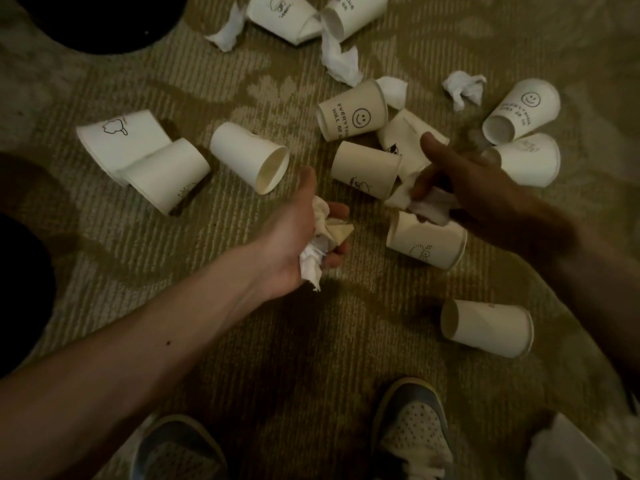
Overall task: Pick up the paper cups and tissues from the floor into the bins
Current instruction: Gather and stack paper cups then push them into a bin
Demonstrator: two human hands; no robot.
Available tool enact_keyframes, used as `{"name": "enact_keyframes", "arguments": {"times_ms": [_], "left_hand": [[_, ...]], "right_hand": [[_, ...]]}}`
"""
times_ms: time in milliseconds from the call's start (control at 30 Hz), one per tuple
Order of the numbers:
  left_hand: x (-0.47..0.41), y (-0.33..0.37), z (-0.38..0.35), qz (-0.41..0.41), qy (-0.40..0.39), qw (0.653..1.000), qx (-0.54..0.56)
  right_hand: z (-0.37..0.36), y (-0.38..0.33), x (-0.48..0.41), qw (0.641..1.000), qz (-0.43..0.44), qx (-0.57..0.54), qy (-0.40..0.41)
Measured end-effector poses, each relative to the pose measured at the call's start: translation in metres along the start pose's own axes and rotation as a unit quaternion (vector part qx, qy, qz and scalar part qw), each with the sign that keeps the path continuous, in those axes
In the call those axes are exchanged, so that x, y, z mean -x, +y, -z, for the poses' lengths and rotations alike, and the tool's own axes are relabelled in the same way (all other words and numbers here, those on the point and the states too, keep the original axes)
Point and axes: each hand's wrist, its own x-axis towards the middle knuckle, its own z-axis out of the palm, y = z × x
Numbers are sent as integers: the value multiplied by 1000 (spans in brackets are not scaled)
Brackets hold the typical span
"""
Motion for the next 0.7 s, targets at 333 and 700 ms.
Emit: {"name": "enact_keyframes", "arguments": {"times_ms": [333, 700], "left_hand": [[12, -3, 2, -42, -2, 997, -64], [30, -8, 11, -94, 24, 988, -124]], "right_hand": [[-52, -8, 8, 980, -4, -9, -200], [-77, -3, 17, 971, -11, -12, -239]]}}
